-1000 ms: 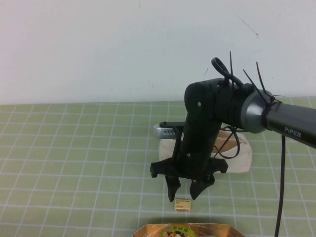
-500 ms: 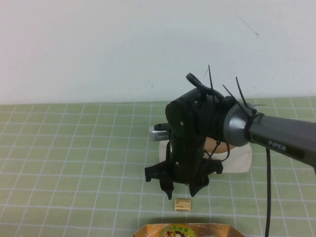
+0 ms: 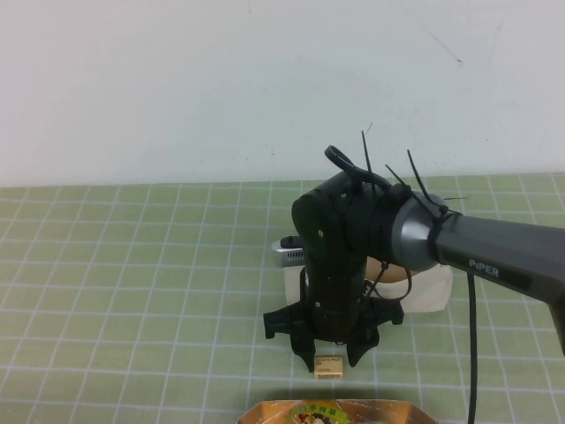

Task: Put eraser into pencil case
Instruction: Pick up the eraser from the table

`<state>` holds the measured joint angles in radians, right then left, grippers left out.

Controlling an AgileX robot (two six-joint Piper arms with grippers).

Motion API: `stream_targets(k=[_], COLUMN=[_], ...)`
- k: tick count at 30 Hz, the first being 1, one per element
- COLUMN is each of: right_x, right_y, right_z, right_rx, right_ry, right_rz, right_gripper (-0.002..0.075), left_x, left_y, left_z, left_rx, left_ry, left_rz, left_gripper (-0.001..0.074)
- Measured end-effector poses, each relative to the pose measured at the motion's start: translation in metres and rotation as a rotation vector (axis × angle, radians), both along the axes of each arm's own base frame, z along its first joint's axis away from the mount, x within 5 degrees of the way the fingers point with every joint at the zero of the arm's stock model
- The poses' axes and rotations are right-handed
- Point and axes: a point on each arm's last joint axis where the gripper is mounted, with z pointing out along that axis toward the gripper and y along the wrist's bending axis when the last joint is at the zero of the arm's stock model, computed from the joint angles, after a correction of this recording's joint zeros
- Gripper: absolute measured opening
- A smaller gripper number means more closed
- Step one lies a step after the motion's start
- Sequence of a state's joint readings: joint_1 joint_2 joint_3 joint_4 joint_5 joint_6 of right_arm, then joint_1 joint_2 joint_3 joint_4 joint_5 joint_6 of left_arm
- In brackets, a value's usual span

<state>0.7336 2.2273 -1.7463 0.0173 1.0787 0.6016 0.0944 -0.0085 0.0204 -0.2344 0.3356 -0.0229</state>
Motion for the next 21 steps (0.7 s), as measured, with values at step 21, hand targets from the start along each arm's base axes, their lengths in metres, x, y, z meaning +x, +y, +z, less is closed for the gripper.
stream_targets(k=[21], right_x=[-0.012], right_y=[0.0], right_z=[0.079], right_rx=[0.108], right_ry=[-0.166], right_rz=[0.212], right_gripper=[0.0305], left_x=[0.0], left_y=[0.0], left_z=[0.0], left_rx=[0.0], left_ry=[0.0], left_rz=[0.0], left_gripper=[-0.0001])
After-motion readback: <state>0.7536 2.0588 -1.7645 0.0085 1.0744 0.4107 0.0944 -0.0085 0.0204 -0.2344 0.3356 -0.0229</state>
